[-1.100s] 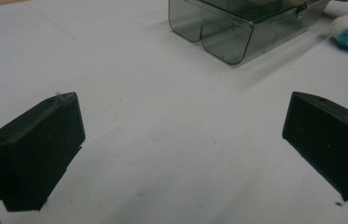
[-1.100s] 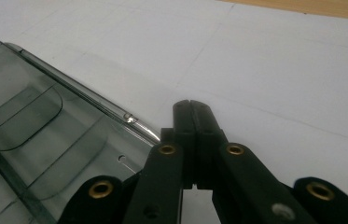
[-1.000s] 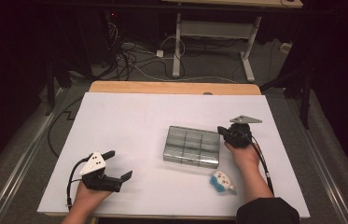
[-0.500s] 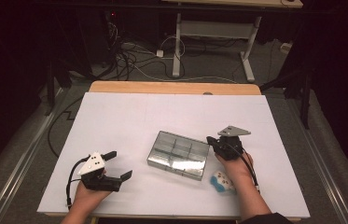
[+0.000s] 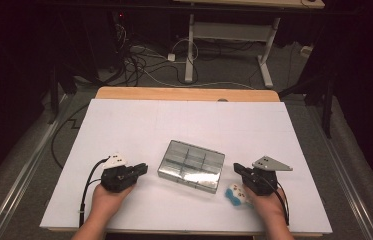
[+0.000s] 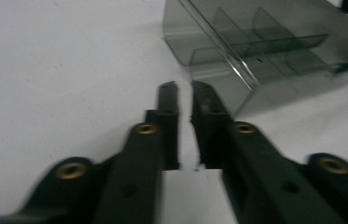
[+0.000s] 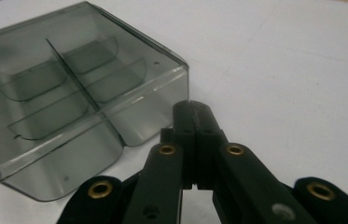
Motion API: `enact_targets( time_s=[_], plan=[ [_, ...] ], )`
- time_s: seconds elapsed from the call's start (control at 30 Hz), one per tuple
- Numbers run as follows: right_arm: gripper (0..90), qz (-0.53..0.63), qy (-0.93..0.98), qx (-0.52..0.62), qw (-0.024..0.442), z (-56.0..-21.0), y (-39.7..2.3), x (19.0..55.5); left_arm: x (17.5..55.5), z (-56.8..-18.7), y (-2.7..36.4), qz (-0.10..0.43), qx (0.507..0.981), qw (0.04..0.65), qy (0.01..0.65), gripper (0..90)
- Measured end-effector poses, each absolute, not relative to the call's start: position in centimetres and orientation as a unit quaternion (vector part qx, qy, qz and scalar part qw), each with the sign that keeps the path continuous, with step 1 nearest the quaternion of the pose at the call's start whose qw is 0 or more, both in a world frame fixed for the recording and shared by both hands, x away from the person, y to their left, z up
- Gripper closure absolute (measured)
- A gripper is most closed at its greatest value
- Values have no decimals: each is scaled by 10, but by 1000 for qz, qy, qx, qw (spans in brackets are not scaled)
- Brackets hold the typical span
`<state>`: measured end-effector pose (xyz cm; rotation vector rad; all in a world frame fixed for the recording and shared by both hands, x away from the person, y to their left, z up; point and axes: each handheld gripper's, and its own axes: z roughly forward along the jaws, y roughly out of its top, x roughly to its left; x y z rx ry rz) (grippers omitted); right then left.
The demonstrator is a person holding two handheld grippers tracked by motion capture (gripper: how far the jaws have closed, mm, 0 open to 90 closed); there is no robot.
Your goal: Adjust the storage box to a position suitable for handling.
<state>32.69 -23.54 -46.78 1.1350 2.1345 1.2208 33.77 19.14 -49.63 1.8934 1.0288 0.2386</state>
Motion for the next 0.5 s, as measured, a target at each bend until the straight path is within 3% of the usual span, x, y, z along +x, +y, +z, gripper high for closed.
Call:
enact_targets(
  time_s=[0.5],
  plan=[
    [900,439,777,397,212,-466,-234,324,354,-495,160,93,810,426,393,877]
  ],
)
